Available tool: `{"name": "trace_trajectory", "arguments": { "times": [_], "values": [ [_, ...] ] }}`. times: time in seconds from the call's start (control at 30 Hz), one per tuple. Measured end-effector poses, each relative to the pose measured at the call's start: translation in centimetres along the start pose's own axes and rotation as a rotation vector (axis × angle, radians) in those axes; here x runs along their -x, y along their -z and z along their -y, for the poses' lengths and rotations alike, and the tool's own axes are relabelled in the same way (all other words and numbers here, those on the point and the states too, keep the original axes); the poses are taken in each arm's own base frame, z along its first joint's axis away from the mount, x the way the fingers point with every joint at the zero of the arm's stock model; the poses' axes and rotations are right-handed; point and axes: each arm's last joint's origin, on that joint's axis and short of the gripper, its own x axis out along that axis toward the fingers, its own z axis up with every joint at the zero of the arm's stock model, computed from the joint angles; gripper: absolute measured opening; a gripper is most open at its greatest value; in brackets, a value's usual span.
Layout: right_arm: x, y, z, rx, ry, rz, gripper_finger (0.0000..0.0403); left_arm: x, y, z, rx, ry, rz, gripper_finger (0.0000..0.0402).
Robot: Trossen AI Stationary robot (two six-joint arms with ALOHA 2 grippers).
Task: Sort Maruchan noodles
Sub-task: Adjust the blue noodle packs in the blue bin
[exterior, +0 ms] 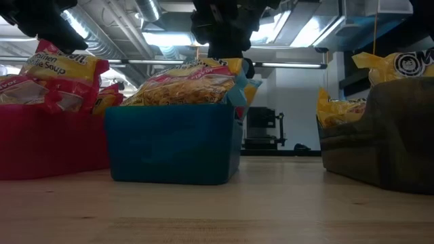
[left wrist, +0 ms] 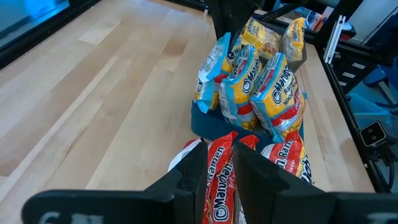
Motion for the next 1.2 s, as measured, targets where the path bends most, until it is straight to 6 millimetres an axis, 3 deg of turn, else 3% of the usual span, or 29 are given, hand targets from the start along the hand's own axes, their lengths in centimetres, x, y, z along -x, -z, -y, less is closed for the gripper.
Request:
{"name": "trace_trajectory", "arguments": {
  "times": [0.83,1.0,1.2],
  "values": [
    [0.1,-0.6,0.5,-0.004,0.011,0.05,0.0163,0.0,0.0,0.0,-0.005,0.0,0.0,0.0071],
    [0.4,-1.7,0.8,-0.002,-0.053,0.116,0.0166,0.0,0.0,0.0,-0.004,0.0,0.0,0.0071],
    [0.4,-1.4,0.9,-0.01,-0.089,0.073,0.0134,0.0,0.0,0.0,-0.005,0.0,-0.001,0.0071]
  ]
}}
